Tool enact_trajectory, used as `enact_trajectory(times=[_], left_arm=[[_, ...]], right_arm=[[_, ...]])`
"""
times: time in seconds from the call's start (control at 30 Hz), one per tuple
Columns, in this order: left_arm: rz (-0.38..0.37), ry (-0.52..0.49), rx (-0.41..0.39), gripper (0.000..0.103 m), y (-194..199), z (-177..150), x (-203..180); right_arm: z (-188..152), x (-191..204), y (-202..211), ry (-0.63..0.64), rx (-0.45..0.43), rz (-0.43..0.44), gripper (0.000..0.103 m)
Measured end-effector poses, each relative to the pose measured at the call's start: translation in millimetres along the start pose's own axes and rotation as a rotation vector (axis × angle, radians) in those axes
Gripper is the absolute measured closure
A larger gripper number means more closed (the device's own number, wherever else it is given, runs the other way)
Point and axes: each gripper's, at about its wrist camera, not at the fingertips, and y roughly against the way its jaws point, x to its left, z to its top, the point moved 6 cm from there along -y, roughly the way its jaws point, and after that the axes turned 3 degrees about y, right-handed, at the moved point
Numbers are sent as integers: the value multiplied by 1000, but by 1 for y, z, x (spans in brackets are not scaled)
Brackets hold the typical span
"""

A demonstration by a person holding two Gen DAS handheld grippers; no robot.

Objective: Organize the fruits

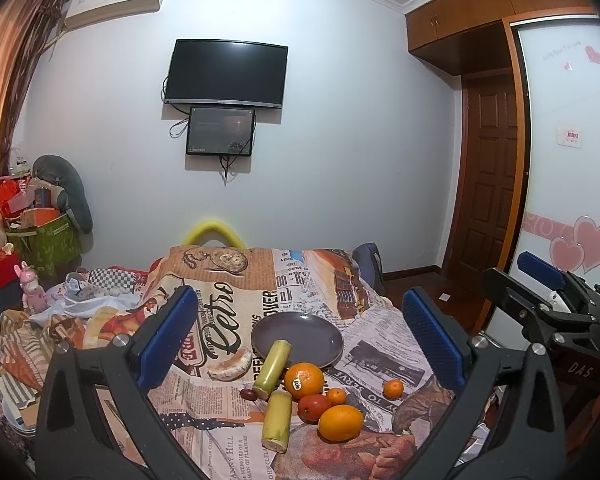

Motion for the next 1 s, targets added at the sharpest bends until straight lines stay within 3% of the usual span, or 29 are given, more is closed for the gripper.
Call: enact_trajectory(times=[1.0], left_arm=[[-3,-3,1,0,0,0,3]], right_arm=[[1,3,-4,5,4,4,0]])
